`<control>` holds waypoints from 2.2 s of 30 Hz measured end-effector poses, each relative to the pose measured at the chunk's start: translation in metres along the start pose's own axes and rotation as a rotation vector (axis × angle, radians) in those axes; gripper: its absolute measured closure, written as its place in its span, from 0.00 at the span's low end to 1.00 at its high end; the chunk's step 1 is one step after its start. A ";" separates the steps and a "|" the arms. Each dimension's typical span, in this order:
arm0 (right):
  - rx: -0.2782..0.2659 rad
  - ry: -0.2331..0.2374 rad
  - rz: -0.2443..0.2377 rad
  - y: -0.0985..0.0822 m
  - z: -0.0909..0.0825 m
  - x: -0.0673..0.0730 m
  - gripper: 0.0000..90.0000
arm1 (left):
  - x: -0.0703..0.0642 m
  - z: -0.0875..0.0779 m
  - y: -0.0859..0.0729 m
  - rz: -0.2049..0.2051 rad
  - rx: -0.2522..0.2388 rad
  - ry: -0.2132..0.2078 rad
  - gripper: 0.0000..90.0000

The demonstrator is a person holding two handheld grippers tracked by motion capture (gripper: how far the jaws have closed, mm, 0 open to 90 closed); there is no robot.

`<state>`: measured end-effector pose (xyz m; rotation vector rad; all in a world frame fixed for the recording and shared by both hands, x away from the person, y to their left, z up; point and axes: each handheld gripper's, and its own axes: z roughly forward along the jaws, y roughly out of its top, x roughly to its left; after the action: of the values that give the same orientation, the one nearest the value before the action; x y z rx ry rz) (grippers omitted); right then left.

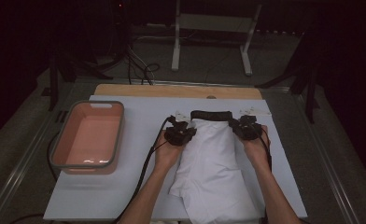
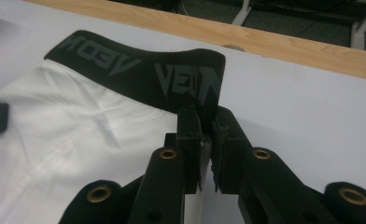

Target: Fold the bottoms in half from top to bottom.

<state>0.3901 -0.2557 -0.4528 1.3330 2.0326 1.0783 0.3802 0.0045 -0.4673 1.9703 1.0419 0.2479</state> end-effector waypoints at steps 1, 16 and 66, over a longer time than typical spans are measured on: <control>0.002 0.005 0.004 0.001 0.000 0.001 0.92 | 0.000 0.000 0.000 0.004 0.002 0.001 0.97; 0.026 0.007 -0.015 0.021 0.002 0.012 0.92 | 0.002 -0.006 0.006 -0.017 -0.026 0.004 0.97; 0.181 0.135 -0.107 -0.071 -0.078 0.037 0.90 | -0.062 -0.062 -0.093 0.094 0.078 -0.231 0.96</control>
<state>0.2794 -0.2647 -0.4646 1.2490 2.3203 0.9801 0.2552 0.0206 -0.4885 2.0639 0.8224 0.0287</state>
